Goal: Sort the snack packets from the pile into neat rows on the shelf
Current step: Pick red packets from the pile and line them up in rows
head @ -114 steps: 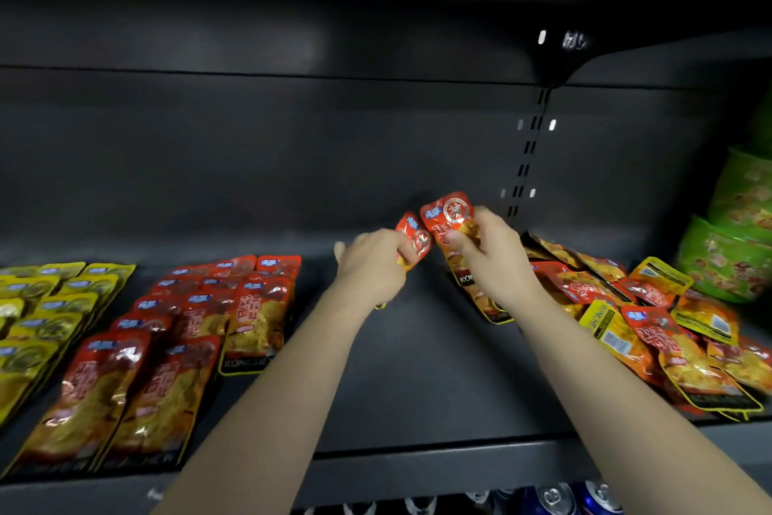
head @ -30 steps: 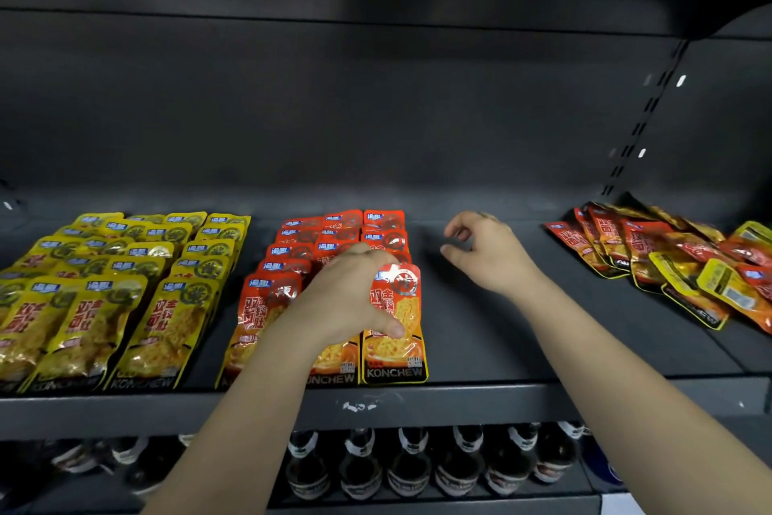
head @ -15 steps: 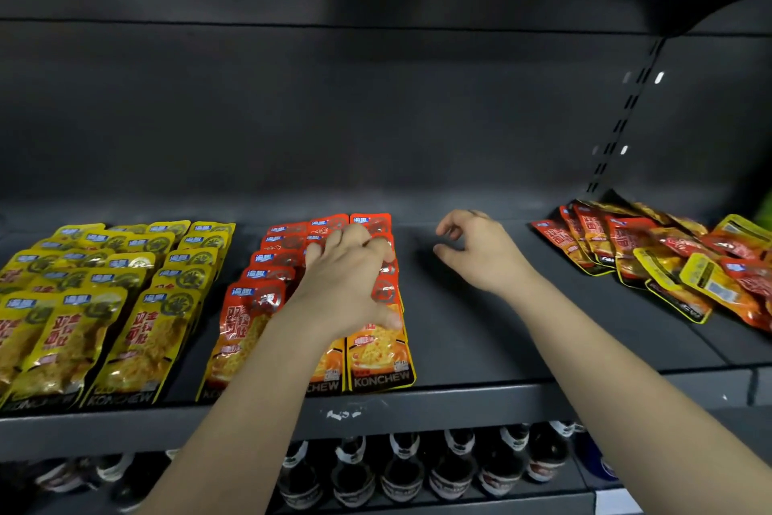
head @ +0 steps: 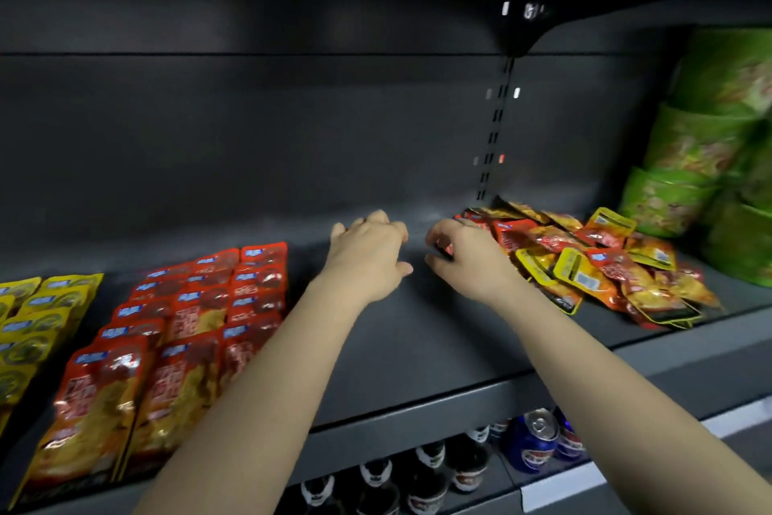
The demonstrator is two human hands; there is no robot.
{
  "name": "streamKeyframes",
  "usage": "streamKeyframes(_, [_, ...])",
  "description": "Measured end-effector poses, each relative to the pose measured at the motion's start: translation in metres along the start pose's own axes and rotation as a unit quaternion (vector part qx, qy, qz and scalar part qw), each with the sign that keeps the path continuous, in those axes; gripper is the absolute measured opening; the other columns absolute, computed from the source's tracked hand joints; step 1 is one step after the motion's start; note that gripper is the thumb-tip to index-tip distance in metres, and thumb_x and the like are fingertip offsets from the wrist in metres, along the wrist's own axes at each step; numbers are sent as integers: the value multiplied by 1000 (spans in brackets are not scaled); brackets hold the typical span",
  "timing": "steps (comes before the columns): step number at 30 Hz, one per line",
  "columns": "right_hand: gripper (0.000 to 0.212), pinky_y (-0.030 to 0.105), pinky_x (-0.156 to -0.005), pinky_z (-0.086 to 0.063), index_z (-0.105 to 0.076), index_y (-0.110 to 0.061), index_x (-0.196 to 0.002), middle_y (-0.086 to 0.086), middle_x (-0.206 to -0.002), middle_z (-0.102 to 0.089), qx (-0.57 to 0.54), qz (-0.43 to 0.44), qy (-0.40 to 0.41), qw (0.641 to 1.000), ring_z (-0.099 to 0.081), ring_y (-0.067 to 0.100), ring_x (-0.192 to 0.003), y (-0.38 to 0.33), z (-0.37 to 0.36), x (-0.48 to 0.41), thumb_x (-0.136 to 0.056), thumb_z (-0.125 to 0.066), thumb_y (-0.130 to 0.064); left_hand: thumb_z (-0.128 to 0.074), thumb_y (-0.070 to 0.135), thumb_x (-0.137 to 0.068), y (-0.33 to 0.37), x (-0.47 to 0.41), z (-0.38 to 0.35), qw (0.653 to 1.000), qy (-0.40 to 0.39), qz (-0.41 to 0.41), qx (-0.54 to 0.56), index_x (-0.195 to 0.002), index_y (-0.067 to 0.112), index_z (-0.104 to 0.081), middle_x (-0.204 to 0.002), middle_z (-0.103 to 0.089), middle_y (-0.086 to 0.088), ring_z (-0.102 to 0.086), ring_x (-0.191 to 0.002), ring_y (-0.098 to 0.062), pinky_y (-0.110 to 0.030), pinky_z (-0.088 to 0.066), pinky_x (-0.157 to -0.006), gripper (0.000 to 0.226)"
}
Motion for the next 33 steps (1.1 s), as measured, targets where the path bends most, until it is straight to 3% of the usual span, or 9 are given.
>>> streamKeyframes(4, [17, 27, -69, -39, -62, -17, -99, 6, -98, -61, 19, -16, 18, 1000, -59, 25, -91, 33, 18, -2, -85, -65, -25, -62, 41, -89, 23, -35, -21, 999, -45, 5, -19, -132, 25, -49, -132, -45, -4, -46, -124, -26, -43, -30, -100, 48])
streamKeyframes(7, [16, 33, -74, -47, -64, -15, -98, 7, -95, -60, 27, -16, 29, 999, -59, 25, -91, 54, 29, -6, -82, -64, -20, -61, 39, -90, 35, -57, -35, 998, -66, 19, -8, -134, 24, -46, -133, -45, -5, -44, -126, -28, -43, -31, -101, 48])
streamKeyframes(12, [17, 29, -73, -42, -65, -14, -98, 5, -91, -61, 41, -2, 57, 998, -58, 25, -91, 75, 41, -19, -81, -62, -15, -50, 41, -96, 44, -85, -60, 989, -110, 94, 25, -139, 20, -36, -141, -45, -8, -42, -130, -30, -42, -33, -98, 50])
streamKeyframes(17, [13, 33, -75, -47, -64, -13, -93, 6, -88, -60, 32, 14, 80, 996, -57, 28, -89, 86, 46, -33, -80, -61, -13, -51, 57, -90, 51, -91, -78, 988, -88, 125, 29, -139, 20, -34, -140, -46, -10, -39, -130, -33, -44, -31, -100, 63])
streamKeyframes(22, [16, 30, -75, -45, -64, -14, -98, 1, -89, -57, -8, 7, 88, 996, -56, 25, -90, 95, 42, -42, -82, -62, -14, -64, 54, -84, 49, -98, -87, 983, -86, 116, 109, -146, 31, -27, -143, -41, -6, -31, -134, -31, -46, -26, -103, 76])
streamKeyframes(27, [15, 25, -72, -38, -64, -16, -98, -3, -87, -56, -48, 15, 93, 994, -54, 19, -87, 100, 37, -39, -83, -62, -13, -86, 26, -66, 36, -99, -81, 950, -31, 156, 267, -135, 31, -44, -132, -41, -5, -46, -123, -27, -35, -38, -102, 81])
streamKeyframes(30, [13, 27, -77, -44, -64, -16, -97, -1, -90, -60, -101, 8, 94, 990, -55, 15, -86, 105, 40, -36, -84, -64, -15, -80, 6, -68, 24, -99, -66, 914, 62, 169, 363, -127, 30, -50, -125, -48, -4, -54, -112, -25, -28, -47, -83, 70])
streamKeyframes(33, [14, 15, -76, -42, -65, -17, -100, -2, -95, -61, -146, 1, 85, 986, -55, 8, -86, 108, 39, -33, -86, -66, -19, -70, 1, -74, 17, -95, -39, 911, 165, 154, 346, -126, 31, -48, -122, -56, -2, -57, -107, -22, -30, -48, -82, 63])
Point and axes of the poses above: each hand's wrist, its own x-axis away from the middle knuckle, its own z-axis out of the back of the hand, y = z × x, the point moved 8 cm from there along -x, towards the middle knuckle
